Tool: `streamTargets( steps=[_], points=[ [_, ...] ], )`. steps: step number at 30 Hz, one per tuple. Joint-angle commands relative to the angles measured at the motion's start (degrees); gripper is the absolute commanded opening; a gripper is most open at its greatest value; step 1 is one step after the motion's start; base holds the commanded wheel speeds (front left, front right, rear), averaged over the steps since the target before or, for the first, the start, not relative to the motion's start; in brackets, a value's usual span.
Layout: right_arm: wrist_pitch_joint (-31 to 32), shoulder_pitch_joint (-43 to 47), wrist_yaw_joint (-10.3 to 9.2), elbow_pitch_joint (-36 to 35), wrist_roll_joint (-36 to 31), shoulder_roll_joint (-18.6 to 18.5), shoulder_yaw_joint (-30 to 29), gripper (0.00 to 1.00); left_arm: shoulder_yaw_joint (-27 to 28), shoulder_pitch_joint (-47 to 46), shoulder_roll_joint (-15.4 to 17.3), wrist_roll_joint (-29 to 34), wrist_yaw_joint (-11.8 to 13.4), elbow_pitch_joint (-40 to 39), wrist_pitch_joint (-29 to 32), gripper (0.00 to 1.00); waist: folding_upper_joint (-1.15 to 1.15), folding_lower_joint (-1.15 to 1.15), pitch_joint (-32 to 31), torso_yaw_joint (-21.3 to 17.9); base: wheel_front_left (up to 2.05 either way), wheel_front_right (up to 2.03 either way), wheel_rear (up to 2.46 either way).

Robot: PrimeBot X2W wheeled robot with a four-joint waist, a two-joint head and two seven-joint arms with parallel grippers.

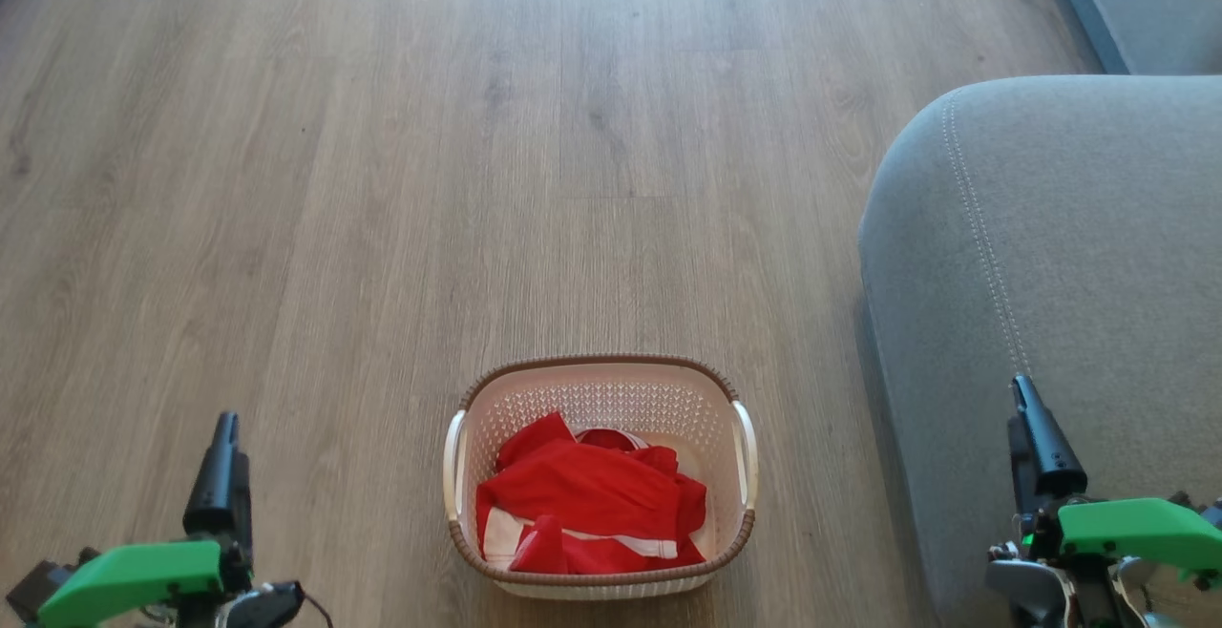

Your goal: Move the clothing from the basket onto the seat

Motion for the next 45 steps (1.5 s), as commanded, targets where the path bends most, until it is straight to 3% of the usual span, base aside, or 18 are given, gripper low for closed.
streamTargets(
  steps=[1,13,19,28,35,41,45],
  points=[
    [-0.56,-2.86,0.02,-2.55,-1.13,-0.35,0.05,1.00,1.29,-3.33,0.42,0.79,-0.17,-2.25,-0.62,1.00,0.00,0.00,-0.05,0.08,0.00,0.00,0.00],
    [-2.42,-4.42,0.02,-7.05,-9.85,-0.44,-0.82,1.00,3.94,-4.71,0.48,8.48,-0.06,-6.40,-2.47,1.00,0.00,0.00,-0.57,1.09,0.00,0.00,0.00],
    [-3.43,-5.07,0.02,-10.69,-18.14,-0.48,0.41,1.00,2.99,-5.06,0.51,13.61,2.67,-11.71,-3.47,1.00,0.00,0.00,-0.71,1.58,0.00,0.00,0.00],
    [-5.12,-5.82,0.02,-16.38,-31.05,-0.56,2.27,1.00,-1.83,-4.94,0.57,24.99,10.12,-21.60,-5.15,1.00,0.00,0.00,-0.87,2.64,0.00,0.00,0.00],
    [-6.30,-6.28,0.02,-19.11,-40.59,-0.61,5.00,1.00,-8.74,-5.26,0.61,38.41,15.26,-26.68,-6.32,1.00,0.00,0.00,-0.81,3.21,0.00,0.00,0.00],
    [-7.32,-6.54,0.02,-20.92,-46.16,-0.66,6.69,1.00,-15.51,-5.72,0.89,50.00,22.33,-27.28,-7.33,1.00,0.00,0.00,-0.96,3.28,0.00,0.00,0.00],
    [-7.99,-6.66,0.03,-22.04,-49.72,-0.69,7.47,1.00,-22.25,-6.59,3.97,55.25,26.50,-26.14,-8.00,1.00,0.00,0.00,-1.16,3.33,0.00,0.00,0.00]
  ],
)
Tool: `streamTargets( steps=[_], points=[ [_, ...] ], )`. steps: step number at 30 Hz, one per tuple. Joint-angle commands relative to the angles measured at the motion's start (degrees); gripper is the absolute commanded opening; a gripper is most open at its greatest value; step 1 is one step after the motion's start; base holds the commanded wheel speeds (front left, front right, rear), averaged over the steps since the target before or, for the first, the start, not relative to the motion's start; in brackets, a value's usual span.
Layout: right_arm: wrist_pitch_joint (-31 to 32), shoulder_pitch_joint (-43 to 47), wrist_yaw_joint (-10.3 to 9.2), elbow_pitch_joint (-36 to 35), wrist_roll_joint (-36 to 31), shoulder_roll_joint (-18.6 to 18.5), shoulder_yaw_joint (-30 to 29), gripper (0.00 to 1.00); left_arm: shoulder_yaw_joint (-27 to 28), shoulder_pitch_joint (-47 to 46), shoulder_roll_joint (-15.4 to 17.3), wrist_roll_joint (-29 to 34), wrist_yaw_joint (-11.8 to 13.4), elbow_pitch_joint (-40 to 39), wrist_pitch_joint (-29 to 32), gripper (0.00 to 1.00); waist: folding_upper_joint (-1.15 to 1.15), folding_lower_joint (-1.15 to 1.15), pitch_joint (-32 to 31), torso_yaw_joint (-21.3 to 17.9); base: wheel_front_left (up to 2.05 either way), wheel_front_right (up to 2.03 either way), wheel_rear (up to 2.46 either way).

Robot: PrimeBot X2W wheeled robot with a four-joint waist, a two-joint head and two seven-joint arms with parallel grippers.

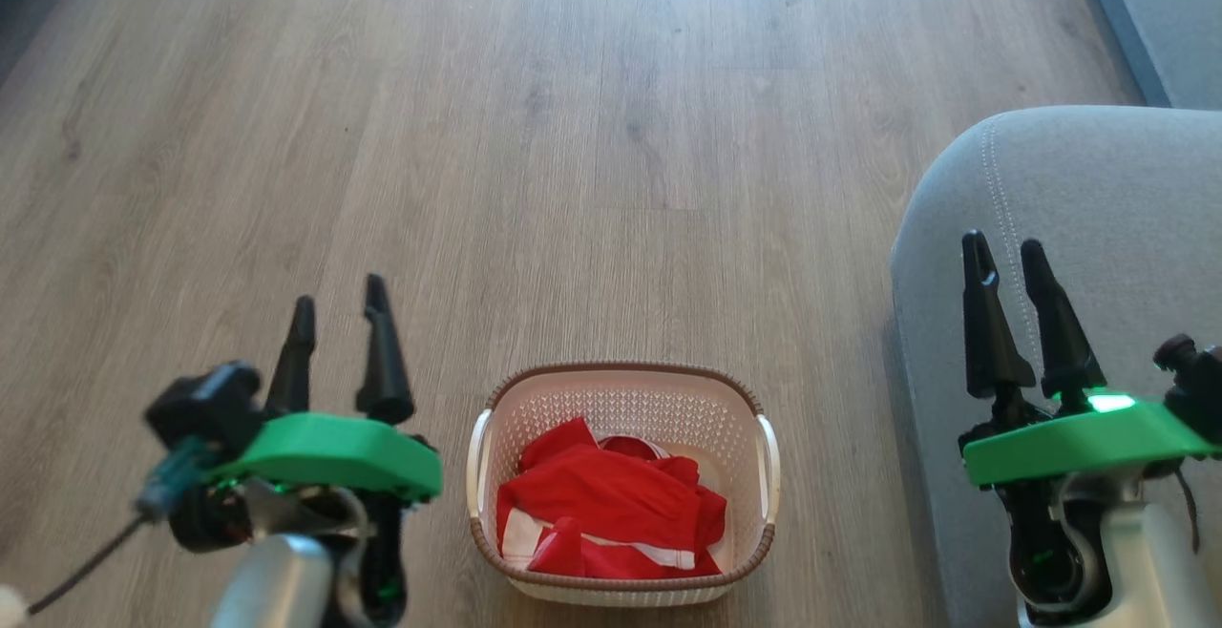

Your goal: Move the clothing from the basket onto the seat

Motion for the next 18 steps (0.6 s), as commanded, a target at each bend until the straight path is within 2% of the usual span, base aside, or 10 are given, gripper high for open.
streamTargets(
  steps=[1,5,6,10,14,18],
  points=[
    [-1.02,-3.44,0.03,-3.41,-2.86,-0.61,1.42,1.00,-2.16,-4.08,2.52,3.69,3.20,-1.27,-1.12,1.00,0.00,0.00,-0.15,0.03,0.00,0.00,0.00],
    [-1.69,-2.55,0.03,-2.93,-6.21,-0.64,0.85,1.00,-8.52,-4.81,6.15,8.08,9.97,2.98,-1.78,1.00,0.00,0.00,-0.66,0.07,0.00,0.00,0.00],
    [-1.69,-2.55,0.03,-2.93,-6.21,-0.64,0.85,1.00,-8.52,-4.81,6.15,8.08,9.97,2.98,-1.78,1.00,0.00,0.00,-0.66,0.07,0.00,0.00,0.00],
    [-2.37,-2.26,0.03,-3.20,-8.99,-0.67,1.69,1.00,-13.49,-6.57,8.02,9.42,14.83,5.46,-2.45,1.00,0.00,0.00,-1.04,0.22,0.00,0.00,0.00],
    [-3.05,-1.88,0.03,-3.36,-11.88,-0.70,2.23,1.00,-17.08,-7.99,9.26,9.64,17.45,5.35,-3.12,1.00,0.00,0.00,-1.26,0.35,0.00,0.00,0.00],
    [-3.72,-1.51,0.03,-3.64,-14.56,-0.73,2.86,1.00,-17.71,-8.14,9.14,8.55,17.51,5.12,-3.79,1.00,0.00,0.00,-1.44,0.61,0.00,0.00,0.00]
  ],
)
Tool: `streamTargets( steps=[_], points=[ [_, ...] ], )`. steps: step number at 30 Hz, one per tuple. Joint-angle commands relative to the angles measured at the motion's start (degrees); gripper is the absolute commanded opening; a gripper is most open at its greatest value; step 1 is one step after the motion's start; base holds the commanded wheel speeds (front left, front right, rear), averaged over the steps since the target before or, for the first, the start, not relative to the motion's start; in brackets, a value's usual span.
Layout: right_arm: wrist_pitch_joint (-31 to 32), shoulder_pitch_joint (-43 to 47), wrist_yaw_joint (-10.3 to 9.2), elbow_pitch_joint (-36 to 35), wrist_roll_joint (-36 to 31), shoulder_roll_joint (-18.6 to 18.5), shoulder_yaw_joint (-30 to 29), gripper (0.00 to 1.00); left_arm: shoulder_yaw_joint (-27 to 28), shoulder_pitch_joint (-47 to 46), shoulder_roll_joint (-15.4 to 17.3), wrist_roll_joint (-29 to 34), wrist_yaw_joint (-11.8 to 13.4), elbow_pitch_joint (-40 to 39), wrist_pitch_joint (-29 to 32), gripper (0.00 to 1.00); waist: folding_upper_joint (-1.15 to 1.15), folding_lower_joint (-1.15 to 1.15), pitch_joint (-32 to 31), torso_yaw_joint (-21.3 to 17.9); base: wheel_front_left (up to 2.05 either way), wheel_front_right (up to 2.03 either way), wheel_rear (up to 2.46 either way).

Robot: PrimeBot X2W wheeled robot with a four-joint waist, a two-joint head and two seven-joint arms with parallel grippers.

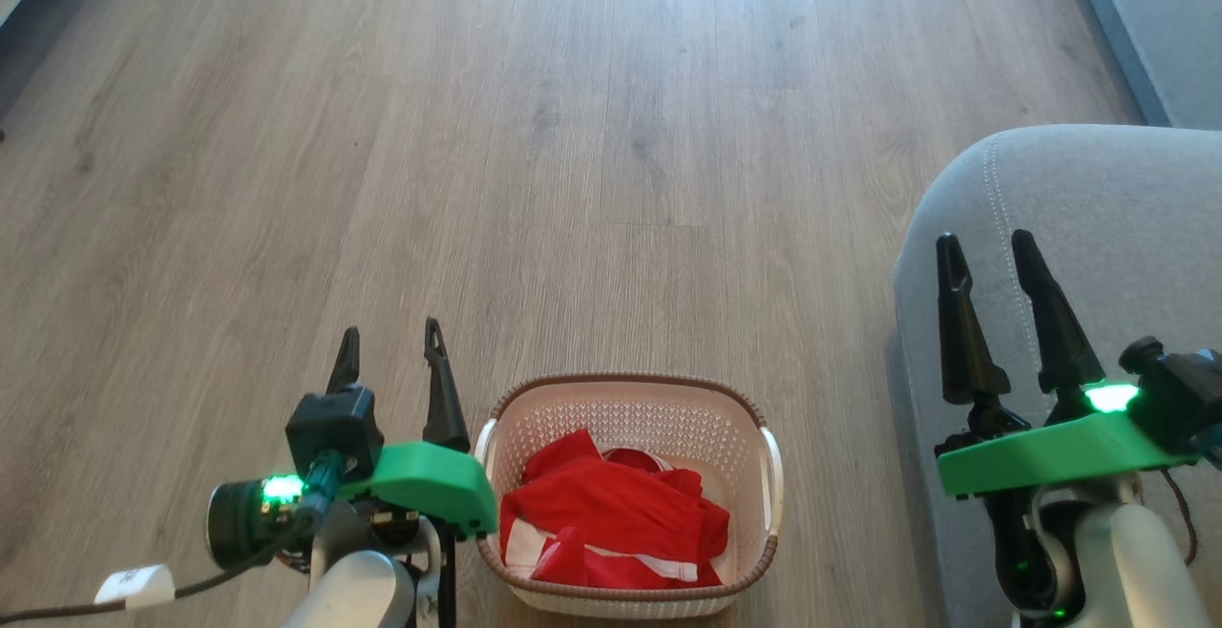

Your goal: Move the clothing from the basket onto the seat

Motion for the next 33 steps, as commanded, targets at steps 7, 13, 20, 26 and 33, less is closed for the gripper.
streamTargets(
  steps=[7,13,20,26,33],
  points=[
    [-1.97,-0.76,0.03,-2.90,-4.57,-0.62,1.43,1.00,5.43,-1.29,-2.45,-0.10,-5.36,-2.53,-1.94,1.00,0.00,0.00,-0.11,0.68,0.00,0.00,0.00],
    [-2.99,-0.25,0.03,-2.67,-6.62,-0.67,1.29,1.00,11.55,1.34,-6.60,2.08,-14.34,-0.53,-2.94,1.00,0.00,0.00,-0.52,0.89,0.00,0.00,0.00],
    [-4.17,0.76,0.03,1.04,-10.82,-0.72,1.78,1.00,15.18,2.79,-9.06,9.45,-20.04,1.53,-4.12,1.00,0.00,0.00,-1.19,0.92,0.00,0.00,0.00],
    [-5.18,1.01,0.03,3.44,-13.34,-0.77,2.07,1.00,15.08,3.77,-9.56,15.99,-21.52,3.05,-5.12,1.00,0.00,0.00,-1.67,1.27,0.00,0.00,0.00],
    [-5.82,0.93,0.03,8.56,-14.74,-0.79,1.90,1.00,15.57,4.88,-9.71,17.88,-23.32,7.21,-5.75,1.00,0.00,0.00,-2.08,1.39,0.00,0.00,0.00]
  ],
)
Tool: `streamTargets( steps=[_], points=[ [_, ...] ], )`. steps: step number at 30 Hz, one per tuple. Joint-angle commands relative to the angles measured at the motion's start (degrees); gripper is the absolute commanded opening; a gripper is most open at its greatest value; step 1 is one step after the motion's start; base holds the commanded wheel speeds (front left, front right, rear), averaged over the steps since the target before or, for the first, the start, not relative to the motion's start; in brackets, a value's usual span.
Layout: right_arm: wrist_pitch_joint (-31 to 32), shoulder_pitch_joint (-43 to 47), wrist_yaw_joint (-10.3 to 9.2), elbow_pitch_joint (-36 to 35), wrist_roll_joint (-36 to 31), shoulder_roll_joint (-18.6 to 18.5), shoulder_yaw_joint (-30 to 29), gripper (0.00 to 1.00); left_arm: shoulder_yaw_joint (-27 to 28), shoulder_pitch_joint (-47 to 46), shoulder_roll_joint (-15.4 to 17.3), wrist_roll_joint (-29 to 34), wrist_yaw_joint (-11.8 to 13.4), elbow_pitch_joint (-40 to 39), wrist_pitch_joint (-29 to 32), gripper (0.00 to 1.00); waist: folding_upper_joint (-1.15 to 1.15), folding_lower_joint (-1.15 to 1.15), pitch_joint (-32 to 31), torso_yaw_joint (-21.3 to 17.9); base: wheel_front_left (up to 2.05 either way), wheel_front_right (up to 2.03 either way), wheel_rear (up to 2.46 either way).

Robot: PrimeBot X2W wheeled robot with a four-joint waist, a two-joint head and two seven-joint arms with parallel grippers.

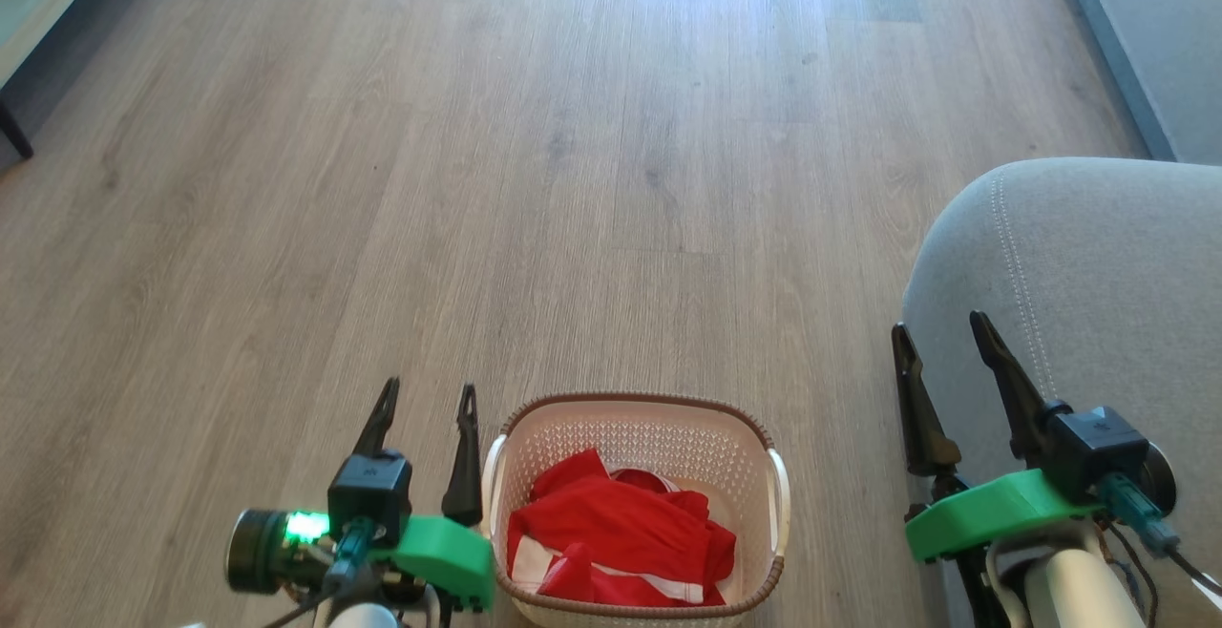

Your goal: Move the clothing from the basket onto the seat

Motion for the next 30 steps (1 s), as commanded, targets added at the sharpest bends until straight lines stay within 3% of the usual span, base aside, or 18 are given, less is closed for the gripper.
streamTargets(
  steps=[1,11,30],
  points=[
    [-0.60,-1.48,0.02,-1.72,-0.21,-0.77,1.19,1.00,2.30,-2.14,-0.36,0.08,-0.14,-1.61,-0.72,1.00,0.00,0.00,0.01,-0.03,0.00,0.00,0.00],
    [-0.60,-1.63,0.02,1.83,-0.32,-0.77,1.69,1.00,3.11,-2.04,-0.39,-4.33,0.07,0.81,-0.72,1.00,0.00,0.00,-0.22,0.23,0.00,0.00,0.00],
    [-0.60,-1.65,0.02,4.39,0.09,-0.77,1.82,1.00,5.16,-1.76,-0.40,-6.01,1.94,0.72,-0.72,1.00,0.00,0.00,-0.04,0.40,0.00,0.00,0.00]
  ],
)
